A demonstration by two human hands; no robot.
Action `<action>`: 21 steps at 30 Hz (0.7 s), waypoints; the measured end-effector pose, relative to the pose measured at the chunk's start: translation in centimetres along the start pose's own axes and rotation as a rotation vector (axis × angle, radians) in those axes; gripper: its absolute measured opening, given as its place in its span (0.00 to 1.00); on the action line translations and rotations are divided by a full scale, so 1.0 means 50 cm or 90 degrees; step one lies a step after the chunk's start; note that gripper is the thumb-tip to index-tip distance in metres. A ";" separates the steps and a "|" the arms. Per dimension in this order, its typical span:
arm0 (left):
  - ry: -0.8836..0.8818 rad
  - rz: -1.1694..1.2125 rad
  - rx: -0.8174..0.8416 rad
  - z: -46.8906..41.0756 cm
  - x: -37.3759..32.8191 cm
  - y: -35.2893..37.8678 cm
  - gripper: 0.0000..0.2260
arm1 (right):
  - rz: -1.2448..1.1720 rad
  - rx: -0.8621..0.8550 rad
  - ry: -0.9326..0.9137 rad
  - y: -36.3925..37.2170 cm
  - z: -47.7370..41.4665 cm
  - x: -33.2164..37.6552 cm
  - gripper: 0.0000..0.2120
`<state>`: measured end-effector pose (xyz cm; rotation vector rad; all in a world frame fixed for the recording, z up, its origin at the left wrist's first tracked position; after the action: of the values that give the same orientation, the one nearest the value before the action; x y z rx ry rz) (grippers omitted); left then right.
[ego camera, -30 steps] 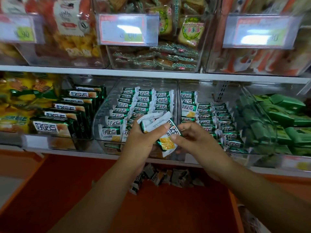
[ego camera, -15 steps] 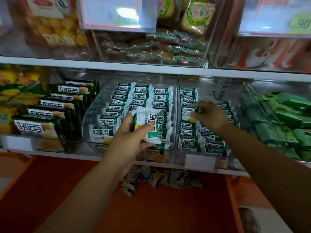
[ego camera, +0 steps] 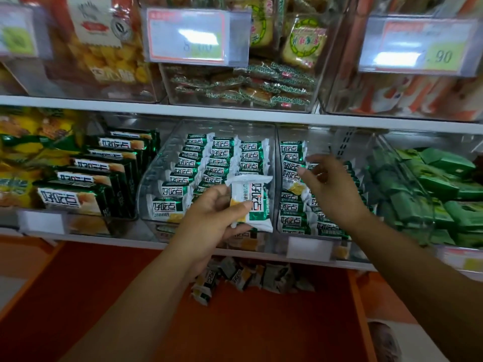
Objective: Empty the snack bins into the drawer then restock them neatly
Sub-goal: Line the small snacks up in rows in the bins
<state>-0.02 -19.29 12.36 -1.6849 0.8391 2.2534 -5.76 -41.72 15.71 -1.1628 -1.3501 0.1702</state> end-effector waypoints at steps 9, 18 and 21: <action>-0.005 -0.065 0.035 0.030 0.023 0.053 0.22 | -0.313 0.184 0.074 0.049 0.182 0.075 0.15; 0.197 -0.608 0.072 -0.009 0.050 0.089 0.26 | -0.052 0.026 0.092 -0.042 -0.008 -0.091 0.13; 0.216 -0.618 0.062 -0.021 0.055 0.093 0.25 | 0.026 0.118 0.047 0.021 -0.040 -0.100 0.10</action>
<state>-2.30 -24.13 11.05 -1.8691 0.0863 1.2775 -5.11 -45.75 12.06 -1.0312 -1.2188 0.2744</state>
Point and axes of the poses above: each hand's wrist, its own z-axis away from the middle knuckle, its own y-axis out of the palm, x = y × z, the point moved 8 cm from there along -z, towards the middle knuckle, and after that the axes turned 9 degrees about z, right-handed, at the moved point
